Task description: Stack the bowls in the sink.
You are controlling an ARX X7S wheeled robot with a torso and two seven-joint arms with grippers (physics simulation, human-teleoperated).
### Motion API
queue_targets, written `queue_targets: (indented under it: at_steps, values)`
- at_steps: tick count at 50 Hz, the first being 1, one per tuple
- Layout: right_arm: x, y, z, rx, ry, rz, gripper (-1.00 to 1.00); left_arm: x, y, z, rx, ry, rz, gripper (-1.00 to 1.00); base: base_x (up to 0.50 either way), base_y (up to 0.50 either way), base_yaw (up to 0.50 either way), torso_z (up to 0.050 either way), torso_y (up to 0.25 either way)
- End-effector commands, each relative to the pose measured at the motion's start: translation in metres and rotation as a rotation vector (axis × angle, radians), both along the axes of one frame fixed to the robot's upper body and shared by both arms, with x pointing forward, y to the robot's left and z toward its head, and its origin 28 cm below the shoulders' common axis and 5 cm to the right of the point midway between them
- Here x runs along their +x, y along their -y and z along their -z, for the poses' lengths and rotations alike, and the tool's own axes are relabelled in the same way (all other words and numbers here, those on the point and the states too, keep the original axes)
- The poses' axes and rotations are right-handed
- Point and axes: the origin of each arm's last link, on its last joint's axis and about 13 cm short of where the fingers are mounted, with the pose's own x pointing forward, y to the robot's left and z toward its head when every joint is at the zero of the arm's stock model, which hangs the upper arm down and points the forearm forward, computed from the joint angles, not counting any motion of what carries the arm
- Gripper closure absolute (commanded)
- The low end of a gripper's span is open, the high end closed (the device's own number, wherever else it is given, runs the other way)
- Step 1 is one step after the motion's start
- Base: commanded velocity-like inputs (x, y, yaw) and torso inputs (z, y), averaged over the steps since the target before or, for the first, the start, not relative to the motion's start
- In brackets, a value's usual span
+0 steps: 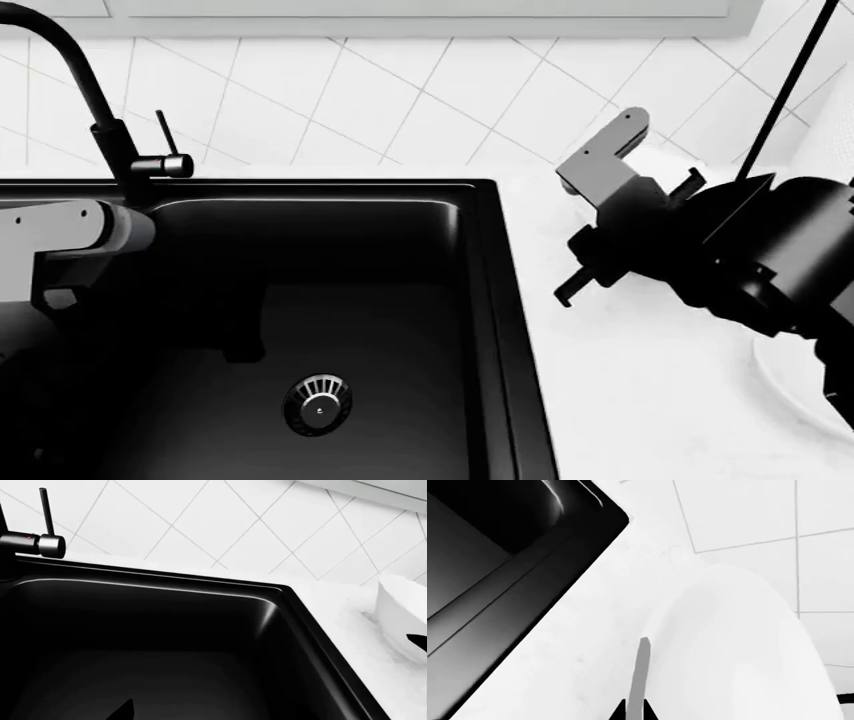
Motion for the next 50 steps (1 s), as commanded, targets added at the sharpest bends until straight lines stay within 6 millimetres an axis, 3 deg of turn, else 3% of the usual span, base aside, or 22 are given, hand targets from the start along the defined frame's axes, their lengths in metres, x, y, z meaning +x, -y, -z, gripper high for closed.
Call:
queue_targets:
  at_steps: [1, 22, 50]
  values:
    - [0.002, -0.002, -0.014, -0.063, 0.156, -0.058, 1.0, -0.001, 0.0, -0.001, -0.005, 0.004, 0.004, -1.0, 0.0, 0.0, 0.0, 0.0, 0.0]
    - [-0.021, -0.02, -0.035, -0.053, 0.226, -0.185, 1.0, -0.011, -0.003, -0.009, -0.011, 0.059, -0.013, -1.0, 0.0, 0.0, 0.0, 0.0, 0.0]
    - [-0.032, -0.041, -0.049, -0.03, 0.292, -0.361, 1.0, -0.036, -0.02, -0.019, 0.003, 0.127, -0.152, -1.0, 0.0, 0.0, 0.0, 0.0, 0.0]
